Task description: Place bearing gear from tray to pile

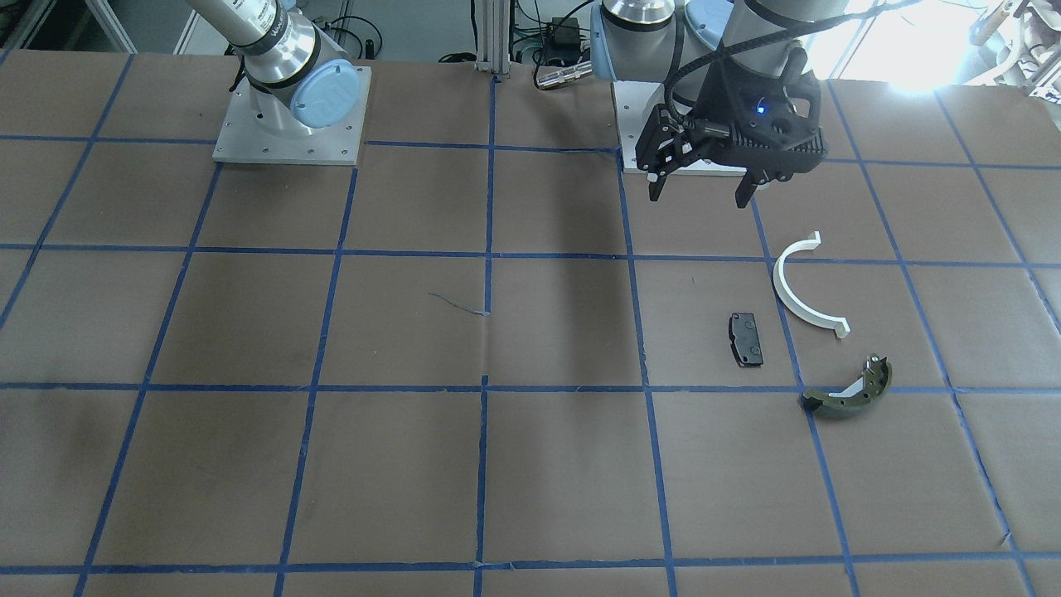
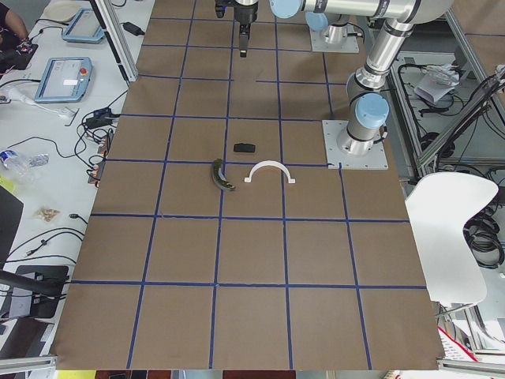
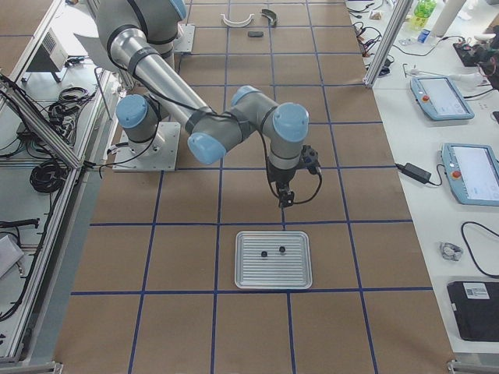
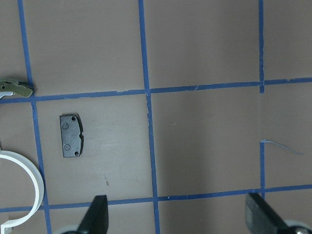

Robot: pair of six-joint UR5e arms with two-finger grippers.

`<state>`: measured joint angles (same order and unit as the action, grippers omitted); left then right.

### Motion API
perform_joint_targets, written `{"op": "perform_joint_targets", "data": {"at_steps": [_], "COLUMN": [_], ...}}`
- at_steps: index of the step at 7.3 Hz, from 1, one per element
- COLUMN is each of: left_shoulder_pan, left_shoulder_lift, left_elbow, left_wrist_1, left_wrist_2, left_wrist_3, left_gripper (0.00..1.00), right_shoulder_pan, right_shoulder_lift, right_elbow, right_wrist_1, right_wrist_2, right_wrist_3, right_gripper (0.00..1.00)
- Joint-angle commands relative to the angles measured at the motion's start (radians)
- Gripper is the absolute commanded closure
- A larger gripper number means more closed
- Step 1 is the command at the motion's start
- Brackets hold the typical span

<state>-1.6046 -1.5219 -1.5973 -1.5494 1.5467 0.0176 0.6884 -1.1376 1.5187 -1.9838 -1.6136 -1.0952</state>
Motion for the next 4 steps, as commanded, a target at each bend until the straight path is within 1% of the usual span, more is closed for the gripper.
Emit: {"op": "perform_joint_targets", "data": {"at_steps": [1, 3, 4], "left_shoulder_pan": [-0.001, 0.002, 0.002], "left_shoulder_lift": [-0.004, -0.003, -0.004], "left_elbow": [-0.007, -0.009, -0.010], "left_wrist_1": [0.017, 0.019, 0.017], "left_wrist_2": [0.001, -0.002, -0.002], "left_wrist_3": [0.001, 0.001, 0.001], "left_gripper": [0.00, 0.00, 0.00], "right_shoulder_pan": [-0.027, -0.033, -0.035], "right_shoulder_lift": [0.108, 0.145, 0.177], "right_elbow": [0.002, 0.006, 0.009], "right_wrist_1": [-0.108, -0.133, -0.192], "right_wrist_2": [-0.009, -0.012, -0.026], "right_wrist_3": [-0.008, -0.008, -0.009], "right_gripper": [0.03, 0.02, 0.03]}}
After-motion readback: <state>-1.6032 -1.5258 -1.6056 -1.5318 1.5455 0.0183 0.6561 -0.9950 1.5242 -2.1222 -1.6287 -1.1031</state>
